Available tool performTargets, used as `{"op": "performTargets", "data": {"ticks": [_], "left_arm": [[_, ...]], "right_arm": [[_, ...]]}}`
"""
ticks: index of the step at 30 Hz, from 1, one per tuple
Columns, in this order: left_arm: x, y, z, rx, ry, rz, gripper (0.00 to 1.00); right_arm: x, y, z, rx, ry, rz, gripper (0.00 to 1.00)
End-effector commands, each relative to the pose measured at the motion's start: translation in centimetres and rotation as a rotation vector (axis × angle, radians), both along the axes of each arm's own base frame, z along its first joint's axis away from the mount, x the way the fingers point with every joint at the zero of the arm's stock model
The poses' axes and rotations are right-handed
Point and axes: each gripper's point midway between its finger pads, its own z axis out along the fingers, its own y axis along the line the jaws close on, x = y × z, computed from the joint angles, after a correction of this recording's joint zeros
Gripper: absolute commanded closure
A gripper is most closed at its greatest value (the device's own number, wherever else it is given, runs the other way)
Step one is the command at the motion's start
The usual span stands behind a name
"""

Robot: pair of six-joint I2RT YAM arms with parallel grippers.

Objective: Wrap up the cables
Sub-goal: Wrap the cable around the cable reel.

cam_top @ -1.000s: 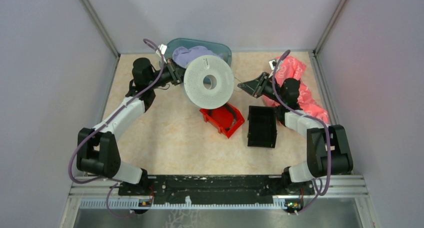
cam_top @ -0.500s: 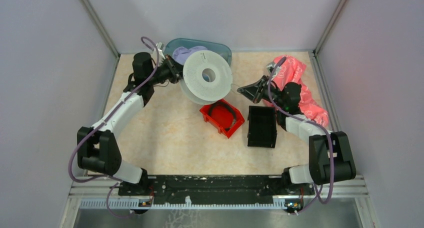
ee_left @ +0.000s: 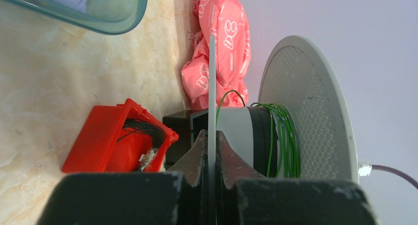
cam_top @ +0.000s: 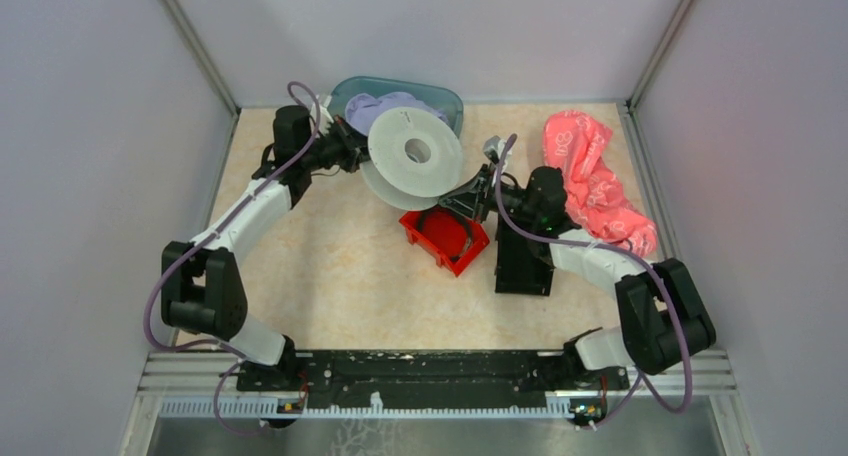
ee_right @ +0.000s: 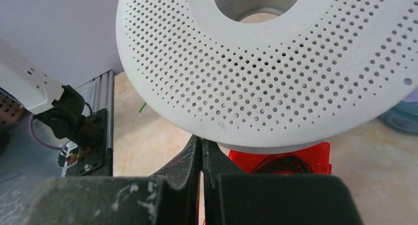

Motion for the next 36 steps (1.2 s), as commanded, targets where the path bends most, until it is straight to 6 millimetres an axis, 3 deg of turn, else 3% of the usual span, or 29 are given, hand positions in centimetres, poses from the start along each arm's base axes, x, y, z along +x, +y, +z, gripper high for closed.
{"op": "performTargets", "data": {"ticks": [1, 25, 36], "left_arm": [[0.0, -0.7, 2.8, -0.096, -0.018, -0.03, 1.0], [-0.8, -2.7, 0.3, -0.238, 0.175, -0.114, 1.0], [-2.4, -3.4, 0.8, -0.283, 0.183, -0.158, 1.0]], "right_arm": [[0.9, 1.0, 3.9, 0.007, -0.177, -0.046, 1.0], [3.3, 4.3, 5.6, -0.325, -0.418, -0.36, 0.99], [6.2, 2.8, 4.7, -0.611, -0.603, -0.662, 0.98]]}}
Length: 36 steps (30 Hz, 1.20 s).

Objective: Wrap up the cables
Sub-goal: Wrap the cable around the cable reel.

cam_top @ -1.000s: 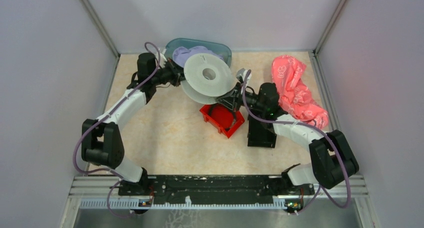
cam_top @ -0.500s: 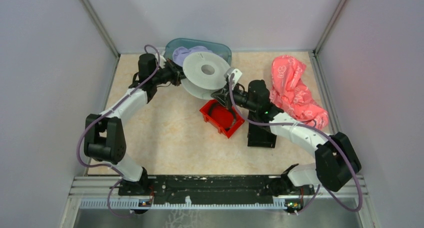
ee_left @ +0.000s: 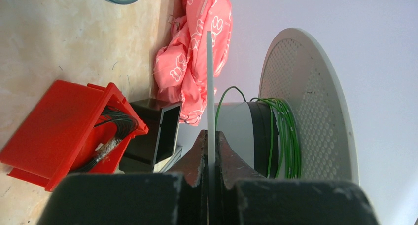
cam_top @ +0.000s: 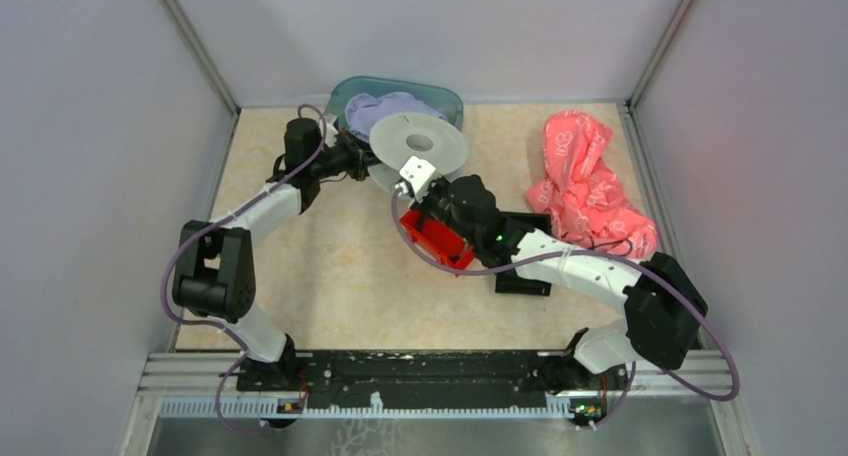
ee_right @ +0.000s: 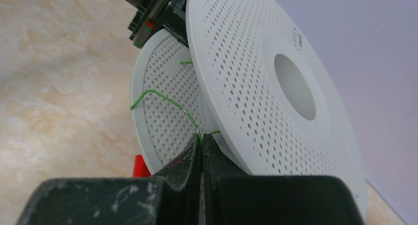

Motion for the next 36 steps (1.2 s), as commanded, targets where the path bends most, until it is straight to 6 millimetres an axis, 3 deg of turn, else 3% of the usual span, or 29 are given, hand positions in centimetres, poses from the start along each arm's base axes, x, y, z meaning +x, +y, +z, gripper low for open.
{"op": "performTargets", "data": {"ticks": [1, 8, 15, 36], "left_arm": [[-2.9, -1.9, 3.7, -0.072, -0.108, -0.145, 1.0], [-2.7, -1.8, 3.3, -0.063, -0.114, -0.141, 1.0], [-2.5, -1.8, 3.3, -0.054, -0.123, -0.138, 1.0], [-2.1, -1.6, 2.5, -0.016, -0.115, -0.126, 1.0]], "right_arm": [[3.5, -2.9, 2.8, -0.064, -0.131, -0.242, 0.98], [3.0, -3.4, 3.2, 0.006, -0.083, -0.27, 0.99], [3.2, -3.5, 1.8, -0.067, -0.126, -0.256, 1.0], [-0.3, -1.2, 0.1, -0.188, -0.204, 0.028, 0.99]]}}
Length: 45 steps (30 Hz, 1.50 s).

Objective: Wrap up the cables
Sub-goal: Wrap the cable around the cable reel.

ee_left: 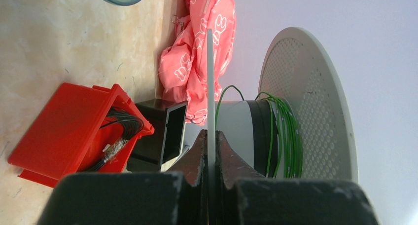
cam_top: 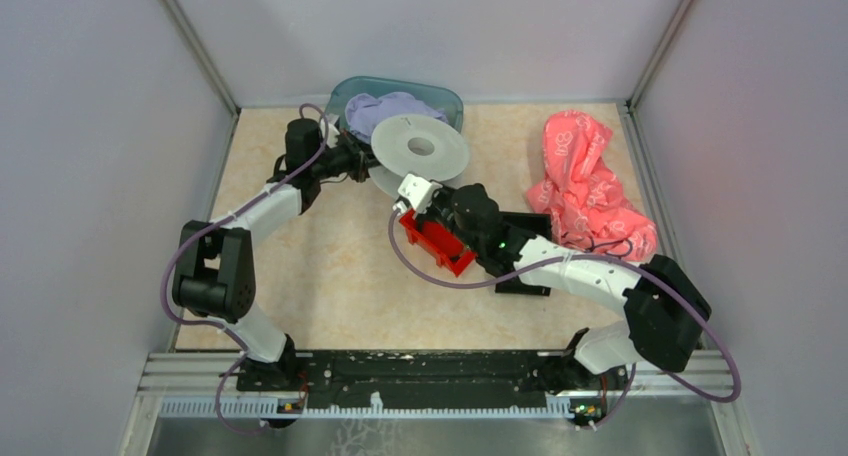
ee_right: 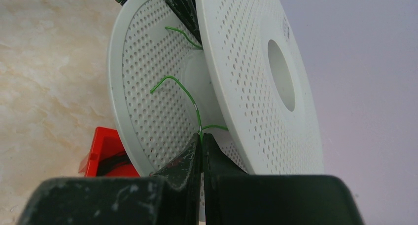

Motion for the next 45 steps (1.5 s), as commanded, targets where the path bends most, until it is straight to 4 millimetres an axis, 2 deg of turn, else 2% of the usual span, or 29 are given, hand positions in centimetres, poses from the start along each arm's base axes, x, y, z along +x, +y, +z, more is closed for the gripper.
{"op": "performTargets", "data": {"ticks": [1, 14, 25, 33, 45], "left_arm": [[-2.1, -1.6, 2.8, -0.038, -0.086, -0.124, 1.0], [-2.0, -0.8, 3.5, -0.043, -0.101, -0.109, 1.0], [-1.8, -0.2, 3.4, -0.043, -0.099, -0.095, 1.0], [-1.7, -0.2, 3.4, -0.041, -0.096, -0.097, 1.0], [-1.5, -0.2, 2.8, -0.025, -0.074, -0.094, 1.0]], "right_arm": [[-1.1, 0.8, 1.4, -0.002, -0.038, 0.086, 0.99], [-0.3, -0.5, 0.6, -0.113, -0.088, 0.034, 1.0], [-0.6, -1.3, 0.0, -0.173, -0.092, 0.07, 1.0], [-0.8, -0.9, -0.8, -0.223, -0.07, 0.106, 1.0], [-1.9, 0.8, -2.0, -0.267, -0.039, 0.164, 1.0]]}}
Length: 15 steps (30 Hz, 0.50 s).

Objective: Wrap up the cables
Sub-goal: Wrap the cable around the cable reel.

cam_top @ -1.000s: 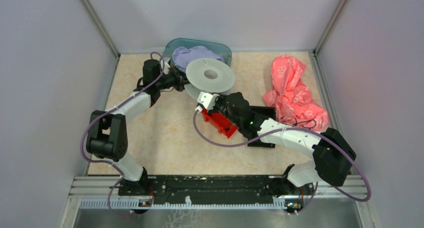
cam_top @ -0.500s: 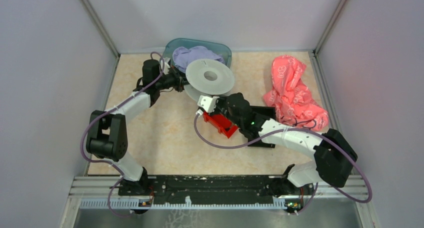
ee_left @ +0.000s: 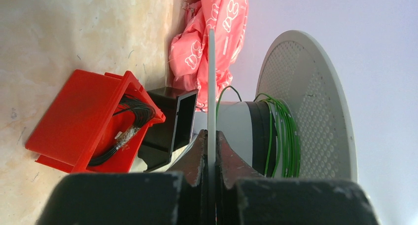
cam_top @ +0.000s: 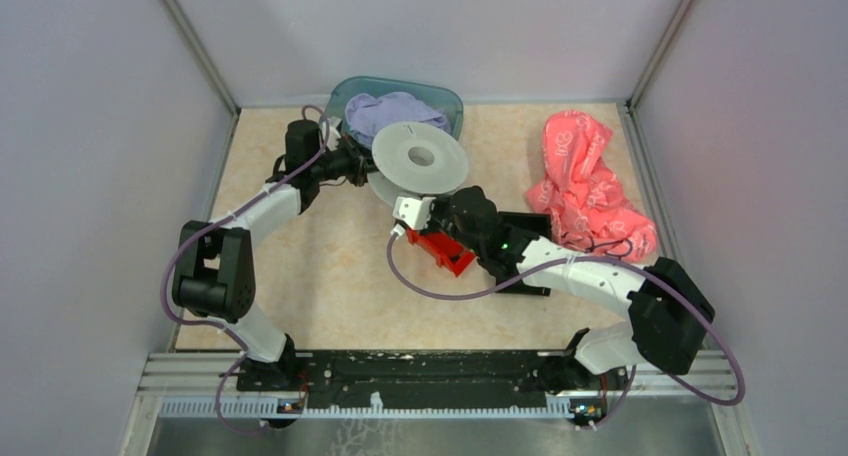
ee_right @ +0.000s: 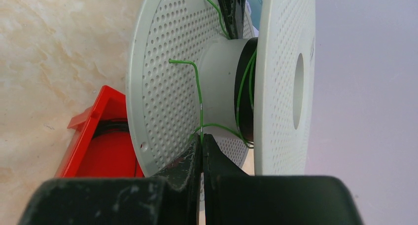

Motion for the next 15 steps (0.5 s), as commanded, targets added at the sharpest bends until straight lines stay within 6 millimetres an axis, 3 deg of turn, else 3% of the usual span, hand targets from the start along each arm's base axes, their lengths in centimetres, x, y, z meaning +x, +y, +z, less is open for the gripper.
{"op": "performTargets", "data": {"ticks": [1, 6, 15], "left_arm": [[-0.62, -0.41, 3.76, -0.058, -0.082, -0.048, 1.0], [-0.68, -0.39, 3.99, -0.056, -0.089, -0.049, 1.0], [-0.64, -0.23, 3.8, -0.035, -0.096, -0.04, 1.0]], "right_arm": [[-0.67, 1.13, -0.09, -0.033, 0.02, 0.027, 1.0], [-0.67, 1.13, -0.92, -0.099, -0.006, 0.022, 1.0], [-0.5, 1.09, -0.59, -0.151, -0.061, -0.008, 1.0]]}}
